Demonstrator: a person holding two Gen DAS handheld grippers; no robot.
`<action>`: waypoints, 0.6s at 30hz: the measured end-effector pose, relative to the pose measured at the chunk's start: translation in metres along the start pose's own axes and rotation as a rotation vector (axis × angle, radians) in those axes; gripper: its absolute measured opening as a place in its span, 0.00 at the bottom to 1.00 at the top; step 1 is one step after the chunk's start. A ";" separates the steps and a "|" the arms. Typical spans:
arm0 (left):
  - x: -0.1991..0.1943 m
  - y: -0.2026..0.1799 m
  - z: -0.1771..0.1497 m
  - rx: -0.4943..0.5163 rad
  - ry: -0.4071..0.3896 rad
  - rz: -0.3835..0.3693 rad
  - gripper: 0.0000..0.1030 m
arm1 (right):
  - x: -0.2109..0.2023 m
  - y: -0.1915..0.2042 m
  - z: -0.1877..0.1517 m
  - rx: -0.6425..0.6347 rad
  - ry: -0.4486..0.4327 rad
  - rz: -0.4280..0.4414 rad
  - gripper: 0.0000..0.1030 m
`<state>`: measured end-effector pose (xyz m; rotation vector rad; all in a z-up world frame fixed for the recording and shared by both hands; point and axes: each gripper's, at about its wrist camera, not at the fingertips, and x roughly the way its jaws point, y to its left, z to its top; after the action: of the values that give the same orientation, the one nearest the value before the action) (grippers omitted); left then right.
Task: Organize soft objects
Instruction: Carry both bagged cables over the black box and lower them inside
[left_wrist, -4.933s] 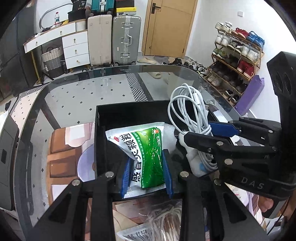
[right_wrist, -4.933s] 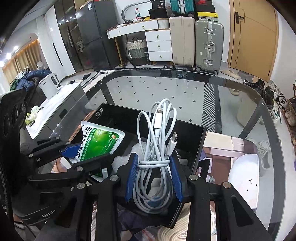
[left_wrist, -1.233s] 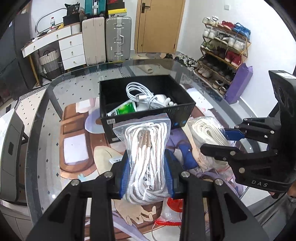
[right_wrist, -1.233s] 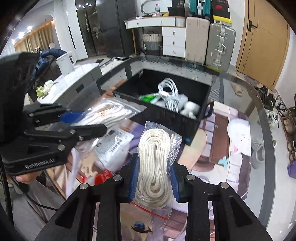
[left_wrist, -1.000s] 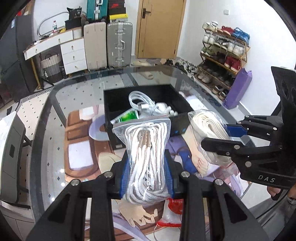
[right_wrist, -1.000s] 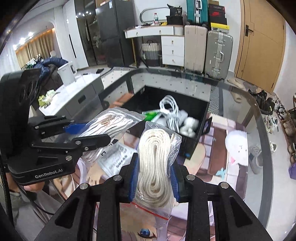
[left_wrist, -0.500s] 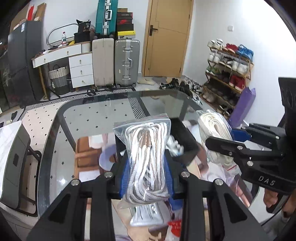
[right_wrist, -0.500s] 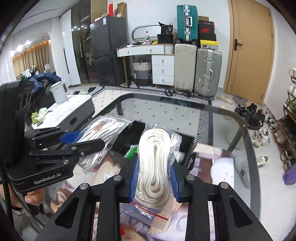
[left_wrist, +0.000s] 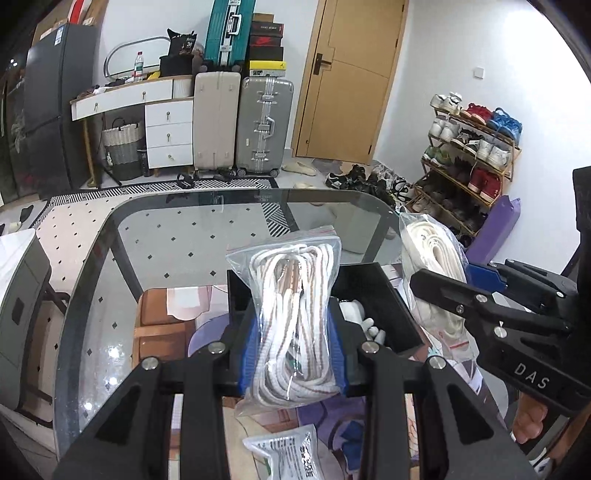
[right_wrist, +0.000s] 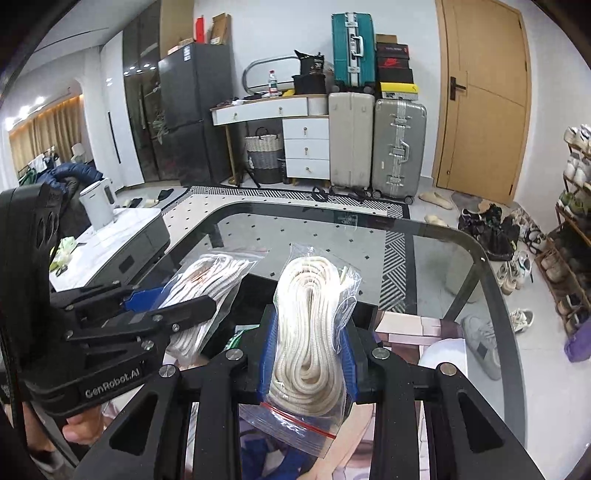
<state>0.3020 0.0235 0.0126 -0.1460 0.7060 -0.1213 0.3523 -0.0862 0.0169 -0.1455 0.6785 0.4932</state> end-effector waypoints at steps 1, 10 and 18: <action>0.002 0.001 0.000 0.004 0.001 0.000 0.31 | 0.002 0.001 0.000 0.001 0.001 -0.004 0.29; 0.014 0.010 0.001 -0.019 0.004 0.019 0.31 | 0.027 -0.005 0.005 0.003 0.008 -0.015 0.29; 0.025 0.009 -0.004 0.000 0.039 0.044 0.31 | 0.051 -0.013 -0.001 0.013 0.047 -0.022 0.30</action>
<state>0.3191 0.0280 -0.0079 -0.1284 0.7479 -0.0820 0.3917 -0.0782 -0.0165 -0.1528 0.7248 0.4653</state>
